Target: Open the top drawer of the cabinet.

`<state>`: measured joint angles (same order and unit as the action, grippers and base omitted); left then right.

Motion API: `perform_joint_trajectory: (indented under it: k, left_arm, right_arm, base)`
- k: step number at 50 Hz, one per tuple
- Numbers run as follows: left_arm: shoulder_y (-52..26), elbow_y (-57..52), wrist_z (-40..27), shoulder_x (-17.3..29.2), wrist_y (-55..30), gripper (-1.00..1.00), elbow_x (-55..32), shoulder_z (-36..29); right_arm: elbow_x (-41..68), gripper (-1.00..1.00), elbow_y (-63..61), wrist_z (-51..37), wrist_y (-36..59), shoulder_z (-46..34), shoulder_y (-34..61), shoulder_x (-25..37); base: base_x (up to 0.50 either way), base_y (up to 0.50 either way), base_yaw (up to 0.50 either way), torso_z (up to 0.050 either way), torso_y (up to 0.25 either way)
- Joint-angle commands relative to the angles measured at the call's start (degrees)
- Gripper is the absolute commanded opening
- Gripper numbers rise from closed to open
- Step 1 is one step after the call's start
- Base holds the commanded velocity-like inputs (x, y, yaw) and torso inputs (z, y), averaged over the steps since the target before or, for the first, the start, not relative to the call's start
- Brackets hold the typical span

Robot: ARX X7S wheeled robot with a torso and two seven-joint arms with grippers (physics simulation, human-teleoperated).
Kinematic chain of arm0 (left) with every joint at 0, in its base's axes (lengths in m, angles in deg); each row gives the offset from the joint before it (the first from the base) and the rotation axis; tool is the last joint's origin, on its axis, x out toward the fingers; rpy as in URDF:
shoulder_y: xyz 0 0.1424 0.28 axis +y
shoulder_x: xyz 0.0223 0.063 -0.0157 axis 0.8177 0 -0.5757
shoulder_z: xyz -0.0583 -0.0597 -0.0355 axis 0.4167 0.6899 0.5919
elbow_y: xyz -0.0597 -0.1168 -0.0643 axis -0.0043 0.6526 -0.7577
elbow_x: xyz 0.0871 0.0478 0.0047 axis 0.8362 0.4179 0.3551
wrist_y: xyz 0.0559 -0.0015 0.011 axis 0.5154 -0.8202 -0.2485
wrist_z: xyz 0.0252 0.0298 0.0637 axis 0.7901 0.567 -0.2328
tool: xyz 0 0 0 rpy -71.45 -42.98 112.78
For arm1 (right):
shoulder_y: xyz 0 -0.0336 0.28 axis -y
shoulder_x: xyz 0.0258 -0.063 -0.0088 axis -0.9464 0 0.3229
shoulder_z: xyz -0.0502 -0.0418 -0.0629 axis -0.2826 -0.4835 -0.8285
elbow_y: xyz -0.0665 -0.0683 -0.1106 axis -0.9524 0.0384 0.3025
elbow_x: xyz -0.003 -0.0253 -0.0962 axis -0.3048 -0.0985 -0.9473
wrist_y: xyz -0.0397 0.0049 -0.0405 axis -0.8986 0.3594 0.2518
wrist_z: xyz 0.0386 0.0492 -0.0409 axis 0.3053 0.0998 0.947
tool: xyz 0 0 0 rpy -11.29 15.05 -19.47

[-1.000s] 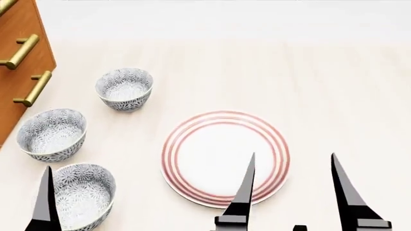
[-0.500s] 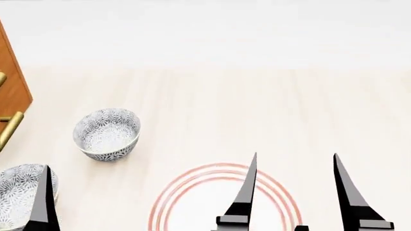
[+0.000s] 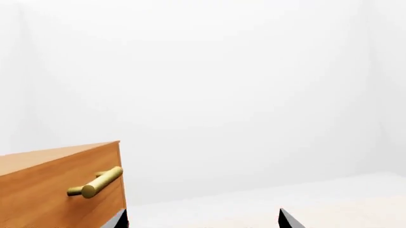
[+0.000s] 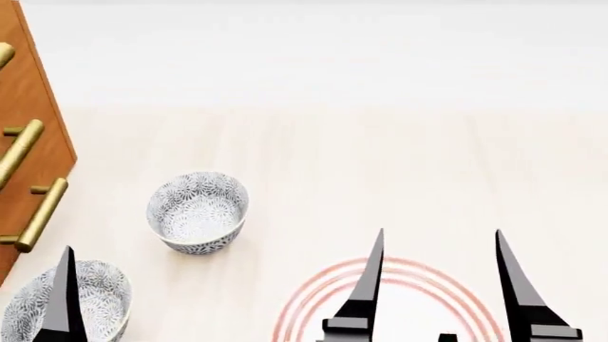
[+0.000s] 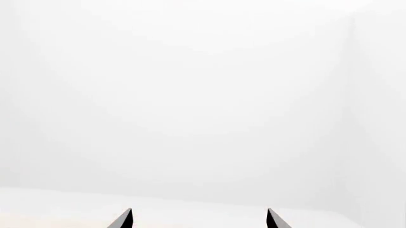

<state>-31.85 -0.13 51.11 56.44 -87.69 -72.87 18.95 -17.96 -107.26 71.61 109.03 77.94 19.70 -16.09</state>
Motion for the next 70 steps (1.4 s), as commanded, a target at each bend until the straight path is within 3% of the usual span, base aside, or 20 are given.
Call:
perform_joint_trajectory:
  k: [1, 3, 9, 13, 16, 25, 32, 45, 46, 51, 60, 70]
  left_arm:
    - [-1.24, 2.08, -0.95, -1.35, 1.45, 1.00, -0.74, 2.70]
    - [0.10, 3.80, -1.08, -1.21, 4.52, 1.00, -0.46, 2.54]
    - [-1.24, 2.10, -1.54, -0.86, 1.47, 1.00, -1.13, 2.46]
    - [0.35, 4.08, -1.79, -0.58, 4.99, 1.00, -0.75, 2.11]
    - [-1.07, 2.45, -1.98, -0.45, 2.07, 1.00, -1.50, 2.37]
    - [0.15, 3.91, -2.57, 0.10, 4.81, 1.00, -1.25, 1.88]
    - [-1.32, 2.29, -3.09, 0.50, 1.54, 1.00, -1.60, 1.72]
    - [0.12, 4.50, -3.74, 1.19, 5.02, 1.00, -0.77, 1.05]
    - [-1.00, 5.69, -5.52, 2.66, 3.41, 1.00, 5.59, -2.46]
    - [-1.46, 4.87, -5.39, 2.38, 2.52, 1.00, 4.16, -1.61]
    - [-14.58, 1.64, -5.81, 6.75, -11.16, 1.00, 20.98, -14.48]
    - [-33.81, 2.15, 0.95, 8.26, -25.56, 1.00, 37.40, -29.02]
  right_arm:
    - [-0.49, 1.00, -0.90, 1.77, 0.95, 0.76, -0.39, -0.70]
    - [-0.40, 1.00, -0.84, 1.76, 0.69, 0.71, -0.42, -0.60]
    - [-0.18, 1.00, -0.97, 1.56, 0.74, 0.68, -0.40, -0.43]
    - [0.10, 1.00, -0.85, 1.31, 0.57, 0.57, -0.38, -0.22]
    - [0.25, 1.00, -0.72, 1.13, 0.26, 0.51, -0.40, -0.02]
    - [1.08, 1.00, -0.22, 0.64, -0.39, 0.53, -0.45, 0.37]
    - [2.40, 1.00, -0.46, 0.30, -0.51, 0.84, -0.59, 0.48]
    - [2.73, 1.00, -0.63, -0.13, -0.42, 0.36, -0.39, 1.45]
    - [2.96, 1.00, -1.18, -0.28, 0.07, 0.47, -0.39, 1.40]
    - [2.71, 1.00, -0.54, -0.41, -0.12, -0.44, -0.20, 1.46]
    - [2.91, 1.00, -0.36, -0.40, -0.04, -1.34, -0.06, 1.87]
    - [3.26, 1.00, -0.70, -0.55, 0.60, -2.02, 0.52, 2.16]
  base:
    - [0.13, 0.50, 0.00, 0.000, 0.000]
    - [0.12, 0.50, 0.00, 0.000, 0.000]
    - [0.13, 0.50, 0.00, 0.000, 0.000]
    - [0.13, 0.50, 0.00, 0.000, 0.000]
    - [0.13, 0.50, 0.00, 0.000, 0.000]
    - [0.14, 0.49, 0.00, 0.000, 0.000]
    - [0.04, 0.00, 0.00, 0.000, 0.000]
    - [0.00, 0.00, 0.00, 0.000, 0.000]
    - [0.00, 0.00, 0.00, 0.000, 0.000]
    - [0.00, 0.00, 0.00, 0.000, 0.000]
    - [0.00, 0.00, 0.00, 0.000, 0.000]
    - [0.00, 0.00, 0.00, 0.000, 0.000]
